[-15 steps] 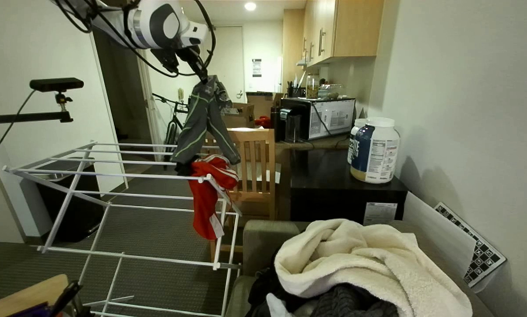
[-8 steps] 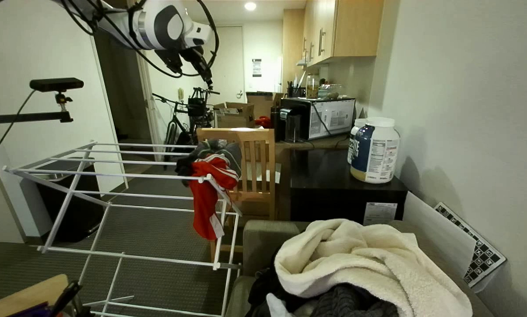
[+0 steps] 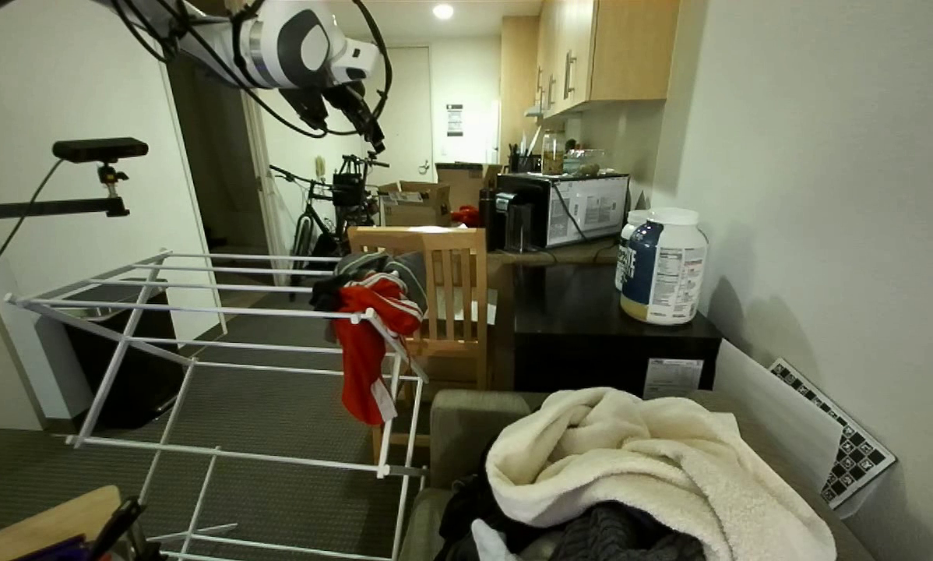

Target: Pick up the cycling shorts and put them on the white stand

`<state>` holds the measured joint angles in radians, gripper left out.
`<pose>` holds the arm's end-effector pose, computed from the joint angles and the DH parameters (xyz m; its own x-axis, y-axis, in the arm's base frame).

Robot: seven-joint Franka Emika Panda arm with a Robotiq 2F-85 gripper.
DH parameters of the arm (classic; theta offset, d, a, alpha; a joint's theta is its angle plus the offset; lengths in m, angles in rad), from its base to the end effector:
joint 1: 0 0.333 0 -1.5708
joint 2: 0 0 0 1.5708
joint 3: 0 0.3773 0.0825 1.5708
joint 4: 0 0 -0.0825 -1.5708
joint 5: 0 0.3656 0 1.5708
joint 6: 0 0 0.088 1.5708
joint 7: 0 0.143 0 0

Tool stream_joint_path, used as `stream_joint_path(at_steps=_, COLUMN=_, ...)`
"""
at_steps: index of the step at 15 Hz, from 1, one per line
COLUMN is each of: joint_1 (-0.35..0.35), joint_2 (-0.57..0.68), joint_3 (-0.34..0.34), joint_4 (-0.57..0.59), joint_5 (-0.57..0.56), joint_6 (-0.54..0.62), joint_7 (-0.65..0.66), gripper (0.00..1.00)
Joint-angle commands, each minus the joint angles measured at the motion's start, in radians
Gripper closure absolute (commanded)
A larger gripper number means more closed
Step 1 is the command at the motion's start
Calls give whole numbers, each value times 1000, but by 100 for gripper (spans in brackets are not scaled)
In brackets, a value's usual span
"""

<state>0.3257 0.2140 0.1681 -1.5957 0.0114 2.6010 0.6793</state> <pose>0.6212 0.3189 0.6417 0.7878 -0.3220 0.5250 -0.0349 -0.8744 -0.4839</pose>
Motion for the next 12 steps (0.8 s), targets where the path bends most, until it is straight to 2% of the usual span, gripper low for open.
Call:
stream_joint_path(at_steps=1, joint_1=-15, joint_2=-41, joint_3=6, joint_4=-54, joint_5=28, joint_6=18, joint_7=-36, gripper=0)
stream_joint_path(at_steps=5, joint_1=-58, joint_2=-114, joint_3=8, joint_4=-153, joint_5=96, joint_6=-73, joint_7=-120, gripper=0)
stream_joint_path(at_steps=12, joint_1=-174, joint_2=-300, joint_3=-59, joint_4=-386, joint_5=149, joint_6=-284, joint_7=-295, gripper=0)
